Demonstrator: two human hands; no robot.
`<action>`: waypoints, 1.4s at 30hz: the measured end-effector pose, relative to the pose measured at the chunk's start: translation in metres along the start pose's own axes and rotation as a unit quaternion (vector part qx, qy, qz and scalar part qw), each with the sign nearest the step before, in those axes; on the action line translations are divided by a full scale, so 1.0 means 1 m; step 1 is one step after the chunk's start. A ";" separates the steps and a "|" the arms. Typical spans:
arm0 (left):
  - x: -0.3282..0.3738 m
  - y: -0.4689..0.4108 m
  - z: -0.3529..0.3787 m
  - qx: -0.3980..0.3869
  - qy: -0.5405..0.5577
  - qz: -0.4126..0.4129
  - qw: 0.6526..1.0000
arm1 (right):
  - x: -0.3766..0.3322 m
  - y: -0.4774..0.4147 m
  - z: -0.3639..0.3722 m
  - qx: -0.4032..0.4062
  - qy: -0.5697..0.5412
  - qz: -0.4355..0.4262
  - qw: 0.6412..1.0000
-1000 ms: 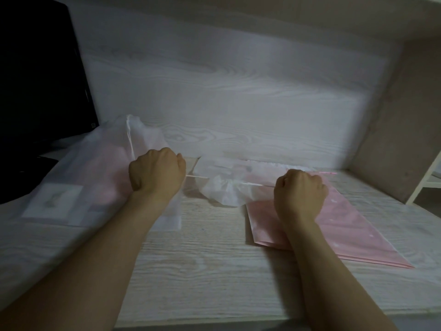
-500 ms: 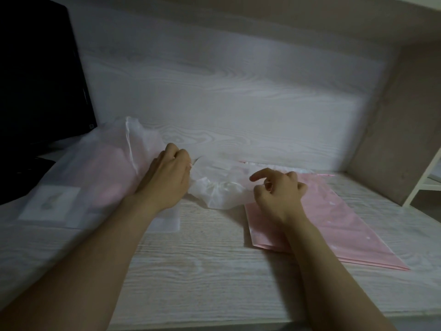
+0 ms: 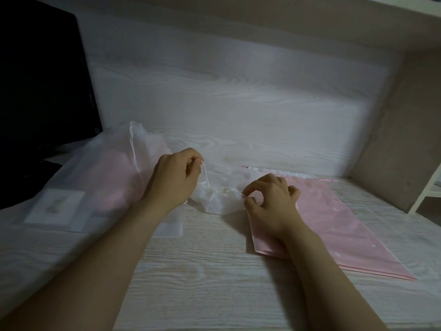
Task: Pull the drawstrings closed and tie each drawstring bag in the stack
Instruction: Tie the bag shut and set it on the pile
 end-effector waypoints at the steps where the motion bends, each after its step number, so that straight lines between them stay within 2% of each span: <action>1: 0.003 0.001 0.002 -0.001 0.029 -0.012 0.999 | -0.001 0.000 0.001 -0.010 -0.005 -0.005 1.000; 5: 0.016 0.006 0.010 -0.043 0.142 -0.061 0.987 | -0.006 0.000 0.001 -0.005 -0.015 -0.021 1.000; 8: 0.019 0.009 0.014 -0.079 0.232 -0.098 0.964 | -0.011 0.000 0.000 0.011 -0.026 -0.028 0.999; 10: 0.022 0.011 0.016 -0.109 0.257 -0.102 0.955 | -0.011 0.000 -0.001 0.035 -0.043 -0.029 0.998; 13: 0.026 0.009 0.018 -0.124 0.265 -0.105 0.950 | -0.009 -0.001 -0.004 0.079 -0.070 -0.040 0.994; 19: 0.023 0.006 0.020 -0.154 0.272 -0.167 0.935 | -0.020 0.002 -0.011 0.057 -0.101 -0.048 0.992; 25: 0.025 0.012 0.027 -0.261 0.227 -0.177 0.921 | -0.021 0.003 -0.014 0.109 -0.092 -0.046 0.989; 31: 0.027 0.015 0.031 -0.316 0.199 -0.159 0.914 | -0.015 -0.002 -0.014 0.144 -0.052 0.019 0.988; 36: 0.027 0.018 0.032 -0.321 0.219 -0.150 0.909 | -0.011 -0.002 -0.013 0.162 -0.042 0.041 0.985; 39: 0.026 0.018 0.032 -0.324 0.226 -0.148 0.907 | -0.015 -0.004 -0.012 0.137 -0.102 0.028 0.985; 42: 0.027 0.019 0.033 -0.334 0.228 -0.152 0.902 | -0.022 -0.004 -0.012 0.083 -0.261 0.052 0.960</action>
Point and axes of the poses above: each hand's wrist, its own y-axis away from the middle knuckle, its own z-axis out of the palm, x = y × z, the point moved 2 cm from there along -y, towards the middle knuckle, and after that the axes turned 9 degrees about -z, right-handed, at the moved point
